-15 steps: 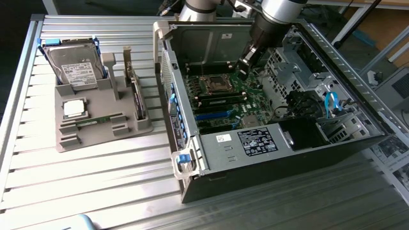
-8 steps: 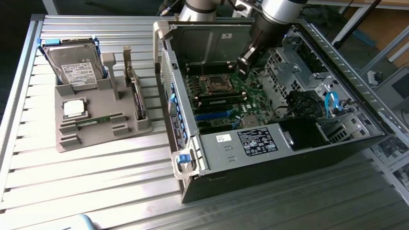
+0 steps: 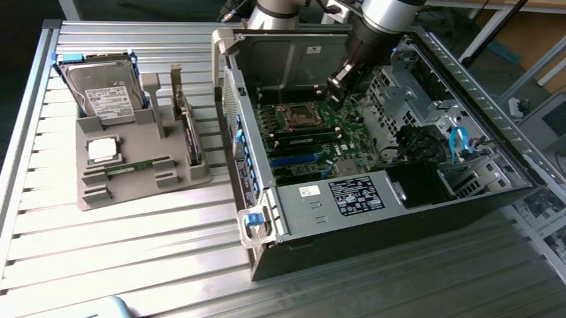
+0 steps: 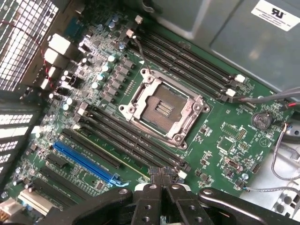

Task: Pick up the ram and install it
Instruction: 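Press down the ram until it locks into place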

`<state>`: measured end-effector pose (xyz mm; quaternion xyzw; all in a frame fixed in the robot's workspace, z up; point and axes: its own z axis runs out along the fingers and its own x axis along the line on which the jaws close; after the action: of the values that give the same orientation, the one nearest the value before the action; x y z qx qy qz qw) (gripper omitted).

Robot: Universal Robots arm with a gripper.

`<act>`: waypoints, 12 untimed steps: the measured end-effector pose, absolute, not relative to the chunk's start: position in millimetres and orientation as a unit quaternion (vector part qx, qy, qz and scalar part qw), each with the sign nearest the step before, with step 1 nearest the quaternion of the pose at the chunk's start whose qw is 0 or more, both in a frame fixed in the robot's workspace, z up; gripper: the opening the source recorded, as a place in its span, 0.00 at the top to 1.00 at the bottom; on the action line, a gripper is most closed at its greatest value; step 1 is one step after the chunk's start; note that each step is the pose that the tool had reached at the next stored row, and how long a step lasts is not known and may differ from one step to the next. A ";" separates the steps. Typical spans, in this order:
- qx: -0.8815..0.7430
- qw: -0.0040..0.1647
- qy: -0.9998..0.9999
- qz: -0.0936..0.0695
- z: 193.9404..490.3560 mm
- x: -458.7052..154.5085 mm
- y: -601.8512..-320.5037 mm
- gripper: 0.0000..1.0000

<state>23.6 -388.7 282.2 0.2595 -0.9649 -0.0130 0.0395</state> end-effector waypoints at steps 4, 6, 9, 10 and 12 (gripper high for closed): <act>0.244 0.039 -0.969 -0.014 282.1 23.6 -388.7 0.89; 0.237 0.039 -0.971 -0.014 282.1 23.6 -388.7 0.89; 0.222 0.039 -0.974 -0.014 281.9 23.6 -388.7 0.89; 0.216 0.039 -0.976 -0.015 281.9 23.6 -388.7 0.89; 0.207 0.039 -0.977 -0.015 281.8 23.6 -388.7 0.89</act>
<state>23.6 -388.7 281.8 0.2073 -0.9774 -0.0151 0.0387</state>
